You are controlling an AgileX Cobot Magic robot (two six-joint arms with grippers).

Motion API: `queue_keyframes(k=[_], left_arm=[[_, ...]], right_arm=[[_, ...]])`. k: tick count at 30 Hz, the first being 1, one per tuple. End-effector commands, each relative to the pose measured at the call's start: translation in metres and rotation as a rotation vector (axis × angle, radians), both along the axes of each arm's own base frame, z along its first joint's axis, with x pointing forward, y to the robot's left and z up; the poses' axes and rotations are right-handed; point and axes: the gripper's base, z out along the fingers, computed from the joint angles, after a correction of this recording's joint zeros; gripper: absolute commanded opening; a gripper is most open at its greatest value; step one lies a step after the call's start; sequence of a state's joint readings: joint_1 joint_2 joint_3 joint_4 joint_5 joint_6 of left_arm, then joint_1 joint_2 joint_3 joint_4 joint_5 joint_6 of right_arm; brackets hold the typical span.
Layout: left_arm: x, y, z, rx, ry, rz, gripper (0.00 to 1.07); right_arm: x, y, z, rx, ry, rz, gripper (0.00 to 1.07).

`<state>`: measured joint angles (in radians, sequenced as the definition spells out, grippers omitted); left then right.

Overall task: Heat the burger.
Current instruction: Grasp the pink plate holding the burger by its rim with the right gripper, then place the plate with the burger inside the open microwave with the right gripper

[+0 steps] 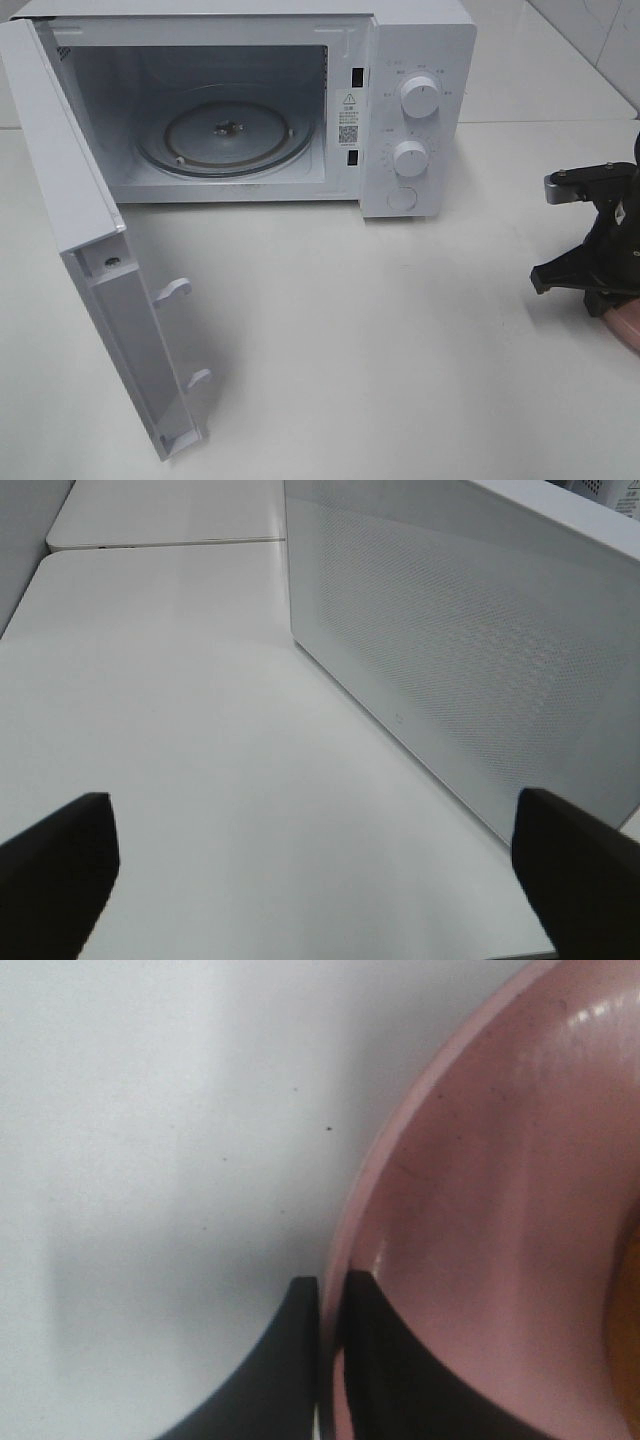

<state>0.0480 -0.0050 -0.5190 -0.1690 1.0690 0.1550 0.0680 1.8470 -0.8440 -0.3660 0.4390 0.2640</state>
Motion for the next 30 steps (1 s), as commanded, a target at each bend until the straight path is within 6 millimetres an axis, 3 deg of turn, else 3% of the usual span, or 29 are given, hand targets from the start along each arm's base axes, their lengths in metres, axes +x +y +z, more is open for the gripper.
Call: queue_keyframes(k=[1,23,30], left_arm=[[-0.003,-0.001,-0.001,-0.008,-0.011,0.0,1.0],[-0.003,-0.001,-0.001,-0.008,-0.011,0.0,1.0],[-0.003,-0.001,-0.001,-0.008,-0.011,0.0,1.0]], right_arm=[[-0.005,-0.002,-0.002,-0.017,0.035,-0.051,0.0],[-0.012,0.02,0.005,-0.21,0.05,-0.026,0.0],[-0.016,0.028,0.022,-0.271,0.018,-0.01,0.0]])
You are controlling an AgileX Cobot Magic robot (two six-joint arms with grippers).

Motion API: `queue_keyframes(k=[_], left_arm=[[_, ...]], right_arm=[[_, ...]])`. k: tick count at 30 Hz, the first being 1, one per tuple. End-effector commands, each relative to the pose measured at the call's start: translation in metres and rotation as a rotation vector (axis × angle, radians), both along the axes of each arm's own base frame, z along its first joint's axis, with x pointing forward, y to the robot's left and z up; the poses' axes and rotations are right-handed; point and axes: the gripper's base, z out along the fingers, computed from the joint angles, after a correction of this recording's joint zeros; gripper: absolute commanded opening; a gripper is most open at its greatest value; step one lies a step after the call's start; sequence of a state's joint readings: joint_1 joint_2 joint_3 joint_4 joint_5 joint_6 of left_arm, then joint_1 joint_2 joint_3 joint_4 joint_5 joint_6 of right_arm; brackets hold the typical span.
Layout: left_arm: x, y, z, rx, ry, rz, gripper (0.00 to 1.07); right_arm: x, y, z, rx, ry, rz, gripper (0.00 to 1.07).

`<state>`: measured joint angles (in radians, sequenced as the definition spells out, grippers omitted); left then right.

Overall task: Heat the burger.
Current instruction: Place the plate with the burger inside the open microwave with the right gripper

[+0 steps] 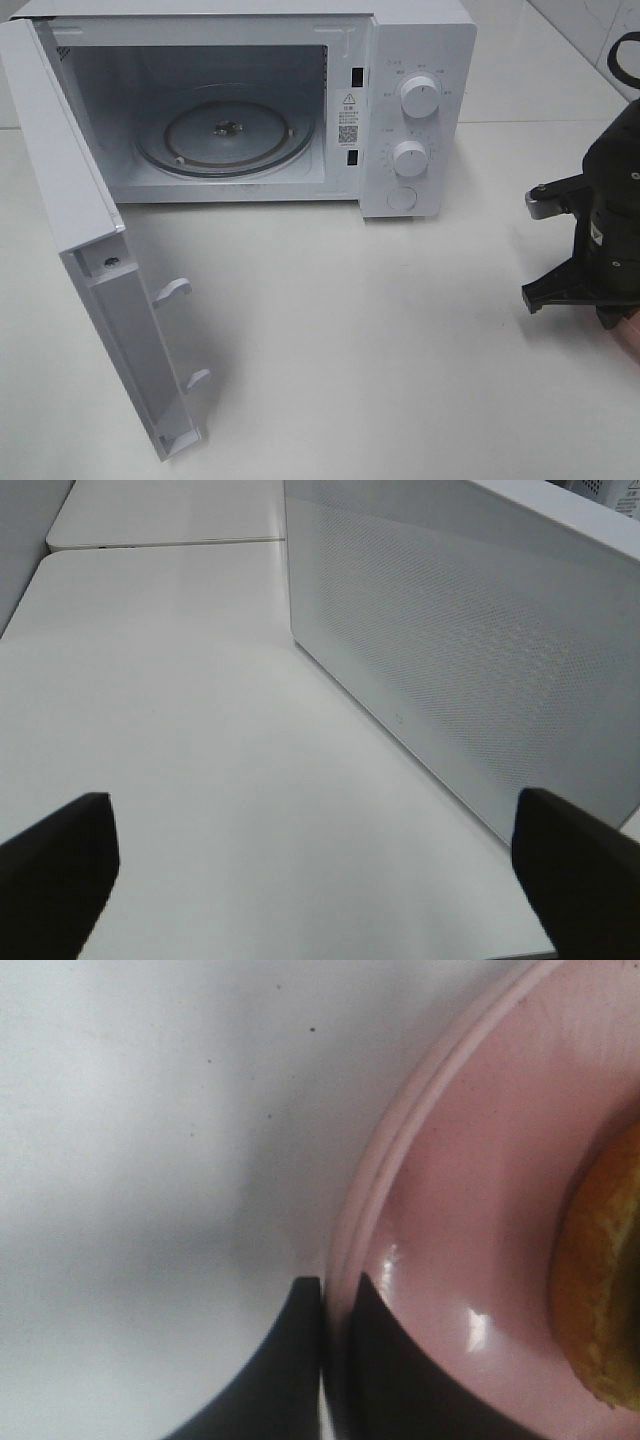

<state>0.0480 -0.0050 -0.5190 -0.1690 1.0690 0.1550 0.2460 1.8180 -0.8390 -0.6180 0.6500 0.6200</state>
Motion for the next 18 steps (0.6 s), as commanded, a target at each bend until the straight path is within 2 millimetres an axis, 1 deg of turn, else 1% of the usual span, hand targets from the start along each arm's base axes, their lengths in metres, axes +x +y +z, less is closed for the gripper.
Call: queue_keyframes(k=[1,3,6,11,14,18], left_arm=[[-0.003,-0.001,-0.001,-0.008,-0.011,0.0,1.0],[-0.003,-0.001,-0.001,-0.008,-0.011,0.0,1.0],[-0.003,-0.001,-0.001,-0.008,-0.011,0.0,1.0],[-0.003,-0.001,-0.001,-0.008,-0.011,0.0,1.0],[-0.003,-0.001,-0.001,-0.008,-0.011,0.0,1.0],[-0.003,-0.001,-0.001,-0.008,-0.011,0.0,1.0]], right_arm=[[-0.002,-0.003,0.01,-0.061,-0.006,0.019,0.0],[-0.004,-0.003,0.016,-0.072,-0.01,0.016,0.0],[-0.005,-0.002,0.017,-0.074,-0.01,0.015,0.0],[-0.013,0.006,0.028,-0.096,-0.016,0.043,0.0],[-0.015,0.008,0.031,-0.098,-0.022,0.052,0.0],[-0.02,0.012,0.04,-0.112,-0.027,0.061,0.0]])
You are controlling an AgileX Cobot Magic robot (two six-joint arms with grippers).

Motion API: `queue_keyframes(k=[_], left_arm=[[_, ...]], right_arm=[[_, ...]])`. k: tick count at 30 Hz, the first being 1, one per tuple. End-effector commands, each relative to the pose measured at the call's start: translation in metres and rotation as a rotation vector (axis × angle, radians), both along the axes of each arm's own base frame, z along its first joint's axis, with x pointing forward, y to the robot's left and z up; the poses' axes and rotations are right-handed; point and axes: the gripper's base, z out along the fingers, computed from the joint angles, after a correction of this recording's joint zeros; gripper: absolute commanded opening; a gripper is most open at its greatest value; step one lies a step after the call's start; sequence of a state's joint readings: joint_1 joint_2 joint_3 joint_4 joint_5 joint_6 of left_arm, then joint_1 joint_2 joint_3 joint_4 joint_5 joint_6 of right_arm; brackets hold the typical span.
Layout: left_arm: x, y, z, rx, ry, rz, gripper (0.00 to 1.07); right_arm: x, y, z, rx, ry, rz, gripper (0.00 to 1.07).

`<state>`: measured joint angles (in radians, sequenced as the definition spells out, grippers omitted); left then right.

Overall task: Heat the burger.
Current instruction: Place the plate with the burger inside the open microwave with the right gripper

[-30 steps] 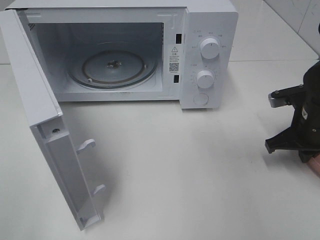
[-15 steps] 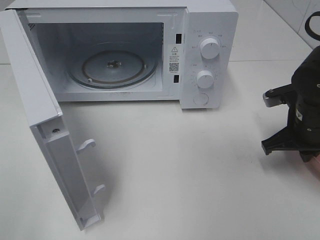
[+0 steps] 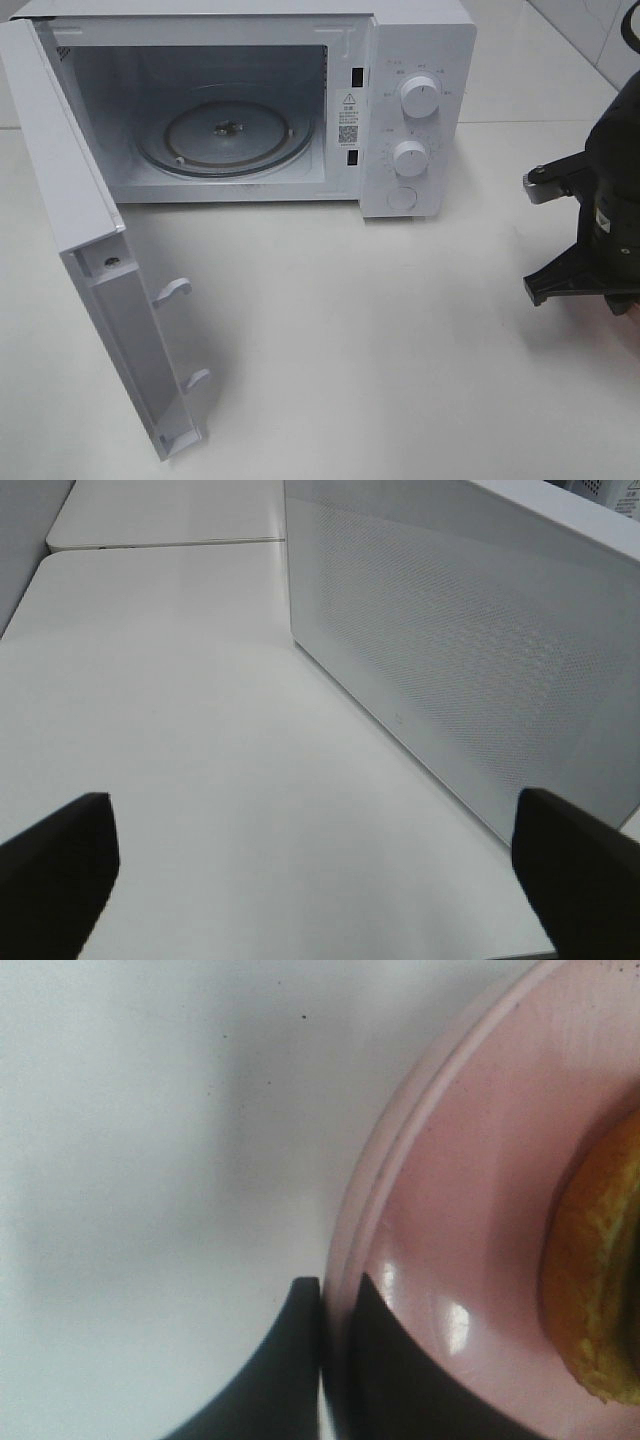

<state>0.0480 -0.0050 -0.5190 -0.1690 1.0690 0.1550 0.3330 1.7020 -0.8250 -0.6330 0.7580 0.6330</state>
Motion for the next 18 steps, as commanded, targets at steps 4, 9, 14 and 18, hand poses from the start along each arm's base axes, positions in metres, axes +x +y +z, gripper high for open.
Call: queue_keyframes(k=[4,9,14,18], left_arm=[[-0.003,-0.001,-0.001,-0.008,-0.011,0.0,1.0],[-0.003,-0.001,-0.001,-0.008,-0.011,0.0,1.0],[-0.003,-0.001,-0.001,-0.008,-0.011,0.0,1.0],[-0.003,-0.001,-0.001,-0.008,-0.011,0.0,1.0]], right_arm=[[-0.007,0.001,0.012,-0.069,0.007,0.026,0.0],[-0.014,0.009,0.01,-0.098,0.037,0.055,0.0],[-0.025,0.017,0.004,-0.11,0.066,0.098,0.0],[-0.031,0.021,0.0,-0.118,0.078,0.115,0.0]])
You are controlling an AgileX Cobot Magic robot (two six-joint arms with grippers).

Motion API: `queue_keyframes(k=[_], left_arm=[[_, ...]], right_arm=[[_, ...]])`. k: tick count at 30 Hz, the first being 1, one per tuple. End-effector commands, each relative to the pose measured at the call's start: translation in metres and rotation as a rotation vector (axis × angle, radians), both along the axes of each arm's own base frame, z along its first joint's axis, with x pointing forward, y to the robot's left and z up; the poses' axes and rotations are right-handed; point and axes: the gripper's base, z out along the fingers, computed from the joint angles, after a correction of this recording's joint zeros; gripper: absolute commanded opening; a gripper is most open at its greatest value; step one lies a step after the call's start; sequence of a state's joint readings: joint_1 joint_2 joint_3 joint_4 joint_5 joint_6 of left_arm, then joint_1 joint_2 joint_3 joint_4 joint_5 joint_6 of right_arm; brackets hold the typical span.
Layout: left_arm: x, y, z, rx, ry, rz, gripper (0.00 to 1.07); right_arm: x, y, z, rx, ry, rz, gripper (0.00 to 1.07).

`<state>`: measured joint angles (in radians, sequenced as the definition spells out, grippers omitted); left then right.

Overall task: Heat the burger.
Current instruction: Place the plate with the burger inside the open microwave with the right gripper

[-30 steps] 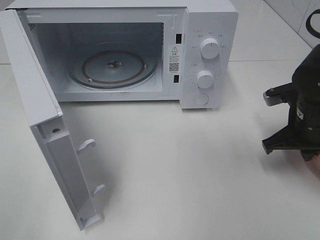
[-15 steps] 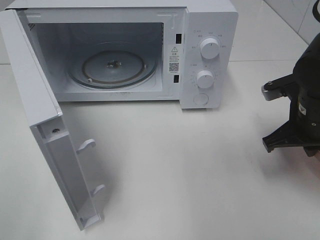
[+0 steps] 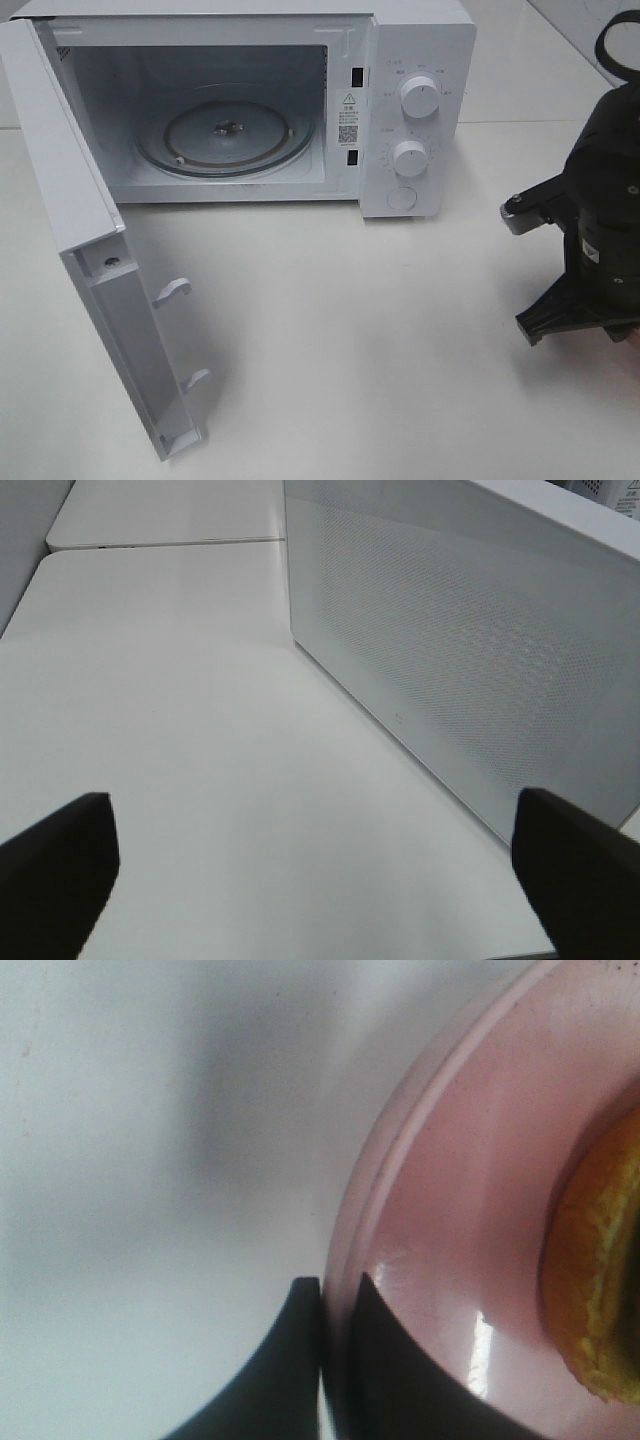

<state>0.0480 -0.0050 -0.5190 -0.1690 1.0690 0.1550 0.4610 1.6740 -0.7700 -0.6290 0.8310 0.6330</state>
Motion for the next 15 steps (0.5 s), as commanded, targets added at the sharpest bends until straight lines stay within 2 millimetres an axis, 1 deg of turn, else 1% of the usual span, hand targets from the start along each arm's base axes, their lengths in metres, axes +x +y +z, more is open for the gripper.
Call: queue_keyframes(k=[1,10,13,14,15], left_arm=[[-0.003,-0.001,-0.001,-0.008,-0.011,0.0,1.0],[-0.003,-0.001,-0.001,-0.008,-0.011,0.0,1.0],[-0.003,-0.001,-0.001,-0.008,-0.011,0.0,1.0],[-0.003,-0.001,-0.001,-0.008,-0.011,0.0,1.0],[-0.003,-0.001,-0.001,-0.008,-0.011,0.0,1.0]], right_arm=[[-0.01,0.002,0.0,-0.064,0.017,0.038,0.0],[-0.024,0.013,-0.005,-0.083,0.033,0.087,0.0],[-0.033,0.017,0.0,-0.091,0.024,0.113,0.0],[-0.033,0.017,0.0,-0.091,0.024,0.113,0.0],[-0.037,0.018,0.004,-0.091,0.012,0.126,0.0]])
